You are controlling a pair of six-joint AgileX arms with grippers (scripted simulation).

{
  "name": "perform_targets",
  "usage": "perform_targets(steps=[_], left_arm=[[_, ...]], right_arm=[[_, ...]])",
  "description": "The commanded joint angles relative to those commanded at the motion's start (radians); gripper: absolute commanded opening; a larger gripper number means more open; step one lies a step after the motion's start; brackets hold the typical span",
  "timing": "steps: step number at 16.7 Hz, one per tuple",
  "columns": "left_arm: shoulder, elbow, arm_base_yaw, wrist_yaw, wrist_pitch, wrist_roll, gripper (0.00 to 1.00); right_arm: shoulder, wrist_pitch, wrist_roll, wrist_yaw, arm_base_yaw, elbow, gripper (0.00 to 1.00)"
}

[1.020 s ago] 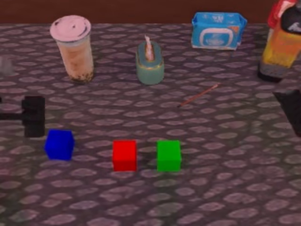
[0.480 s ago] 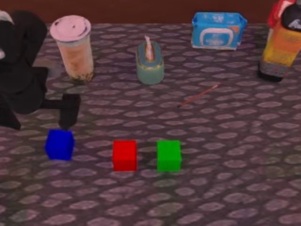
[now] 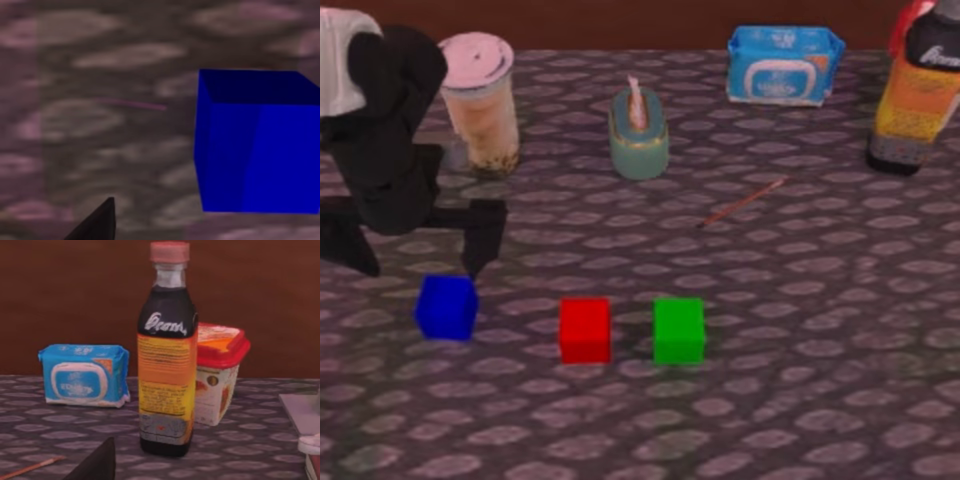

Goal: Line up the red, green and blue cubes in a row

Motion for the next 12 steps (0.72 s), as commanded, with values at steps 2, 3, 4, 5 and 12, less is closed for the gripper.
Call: perform_targets(steps=[2, 3, 4, 5, 12], left_arm=[[0.002, 0.001, 0.005, 0.000, 0.000, 0.000, 1.00], [0.004, -0.001, 0.004, 0.000, 0.003, 0.001, 1.00], [0.010, -0.009, 0.003, 0.000, 0.016, 0.002, 1.00], [0.021, -0.023, 0.003, 0.000, 0.040, 0.003, 1.00], [0.137, -0.151, 0.002, 0.001, 0.289, 0.004, 1.00]], right_arm=[[0.000, 0.000, 0.000, 0.000, 0.000, 0.000, 1.00], [0.000, 0.000, 0.000, 0.000, 0.000, 0.000, 1.00], [0.000, 0.000, 0.000, 0.000, 0.000, 0.000, 1.00], [0.000, 0.000, 0.000, 0.000, 0.000, 0.000, 1.00], [0.000, 0.000, 0.000, 0.000, 0.000, 0.000, 1.00]])
